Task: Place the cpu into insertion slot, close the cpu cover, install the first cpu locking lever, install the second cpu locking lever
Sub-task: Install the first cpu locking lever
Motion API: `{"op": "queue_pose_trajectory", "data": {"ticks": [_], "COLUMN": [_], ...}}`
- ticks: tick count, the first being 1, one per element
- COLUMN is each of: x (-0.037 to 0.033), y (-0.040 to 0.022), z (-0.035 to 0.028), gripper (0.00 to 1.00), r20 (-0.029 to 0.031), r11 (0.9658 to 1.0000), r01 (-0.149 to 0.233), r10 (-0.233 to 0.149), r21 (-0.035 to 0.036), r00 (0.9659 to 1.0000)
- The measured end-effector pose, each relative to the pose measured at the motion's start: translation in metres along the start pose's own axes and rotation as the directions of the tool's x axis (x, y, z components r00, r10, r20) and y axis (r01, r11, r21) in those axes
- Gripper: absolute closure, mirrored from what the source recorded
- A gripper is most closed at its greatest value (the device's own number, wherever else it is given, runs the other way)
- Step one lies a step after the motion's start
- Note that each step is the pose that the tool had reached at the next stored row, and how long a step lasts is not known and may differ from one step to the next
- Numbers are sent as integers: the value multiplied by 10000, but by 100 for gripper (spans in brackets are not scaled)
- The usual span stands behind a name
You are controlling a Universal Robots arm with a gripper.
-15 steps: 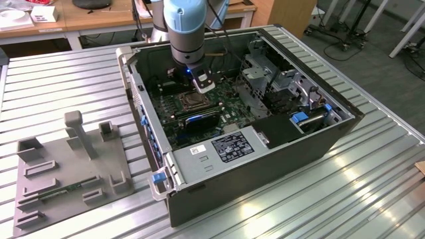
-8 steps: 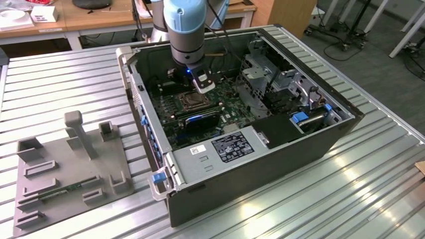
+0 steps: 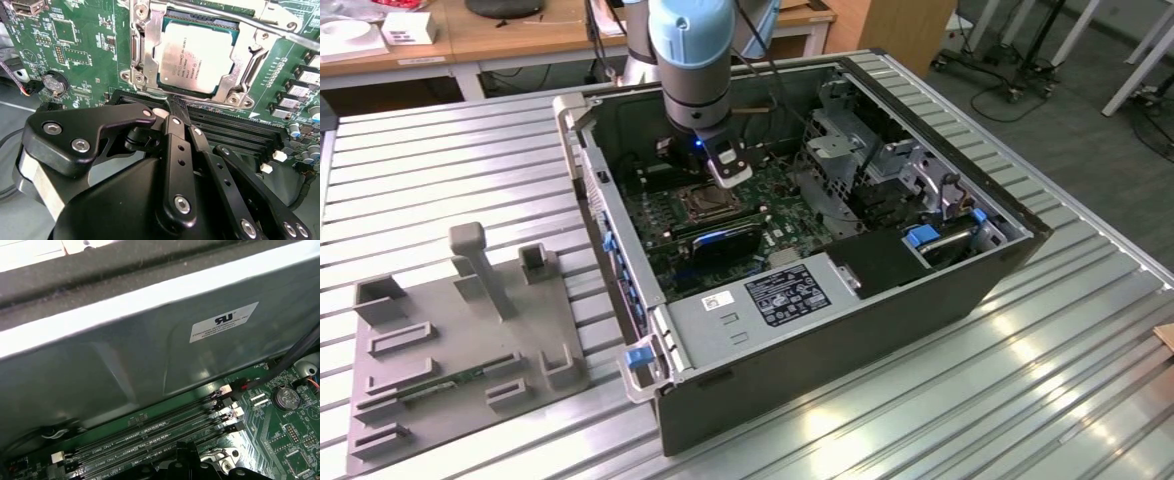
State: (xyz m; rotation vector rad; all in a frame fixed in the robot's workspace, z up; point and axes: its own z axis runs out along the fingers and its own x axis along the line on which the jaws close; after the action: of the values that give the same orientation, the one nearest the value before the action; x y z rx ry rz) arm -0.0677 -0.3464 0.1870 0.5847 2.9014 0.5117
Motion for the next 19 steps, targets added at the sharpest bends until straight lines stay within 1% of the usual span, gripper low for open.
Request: {"op": "queue_pose_trajectory", "data": {"ticks": [19], "x": [2], "y": [11], "z": [10], "gripper": [90], "r20": [1], "r11": [10000], "r01": [0], "r10": [0], "r21": [8], "r00": [10000]}}
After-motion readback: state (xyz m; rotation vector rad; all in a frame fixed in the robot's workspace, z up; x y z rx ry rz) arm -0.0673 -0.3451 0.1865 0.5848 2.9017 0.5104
